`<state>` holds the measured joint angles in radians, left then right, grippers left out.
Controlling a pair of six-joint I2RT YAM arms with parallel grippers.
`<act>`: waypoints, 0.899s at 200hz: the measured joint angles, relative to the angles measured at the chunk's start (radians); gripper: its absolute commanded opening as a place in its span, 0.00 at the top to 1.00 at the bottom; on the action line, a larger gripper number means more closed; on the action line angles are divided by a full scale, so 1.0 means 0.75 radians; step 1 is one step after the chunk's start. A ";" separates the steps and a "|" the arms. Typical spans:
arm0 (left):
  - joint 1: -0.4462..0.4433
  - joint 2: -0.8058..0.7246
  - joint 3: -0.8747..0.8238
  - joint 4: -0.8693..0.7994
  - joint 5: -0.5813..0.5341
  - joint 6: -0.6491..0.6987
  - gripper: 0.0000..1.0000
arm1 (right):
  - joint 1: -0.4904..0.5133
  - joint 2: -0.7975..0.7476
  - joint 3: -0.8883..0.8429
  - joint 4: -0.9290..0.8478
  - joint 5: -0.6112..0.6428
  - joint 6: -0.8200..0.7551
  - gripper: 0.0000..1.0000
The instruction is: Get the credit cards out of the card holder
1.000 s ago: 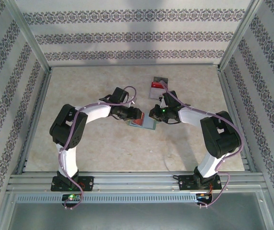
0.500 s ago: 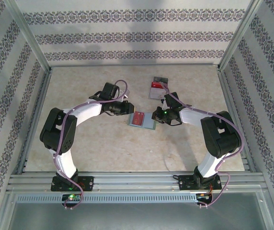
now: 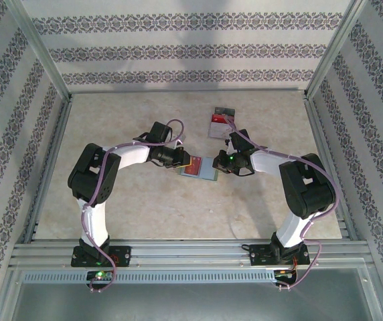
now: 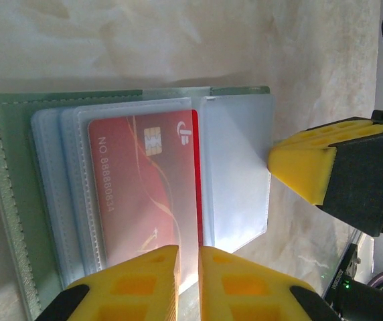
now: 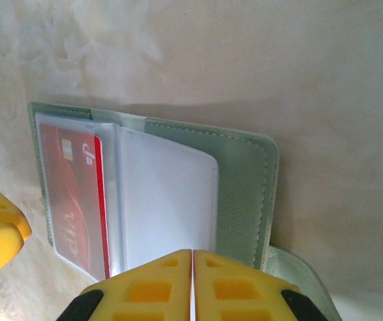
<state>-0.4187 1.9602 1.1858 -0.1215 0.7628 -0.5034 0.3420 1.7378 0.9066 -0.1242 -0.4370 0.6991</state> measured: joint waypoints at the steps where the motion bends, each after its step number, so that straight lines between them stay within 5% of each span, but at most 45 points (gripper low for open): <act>1: 0.000 0.001 0.000 0.000 0.000 0.000 0.85 | 0.000 0.000 0.000 0.000 -0.001 0.000 0.90; 180: 0.026 0.050 -0.017 0.016 -0.070 -0.005 0.88 | -0.012 0.006 0.006 -0.046 -0.001 -0.061 0.87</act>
<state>-0.3988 1.9980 1.1728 -0.1097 0.7105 -0.5068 0.3332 1.7420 0.9108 -0.1585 -0.4374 0.6537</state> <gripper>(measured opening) 0.126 0.122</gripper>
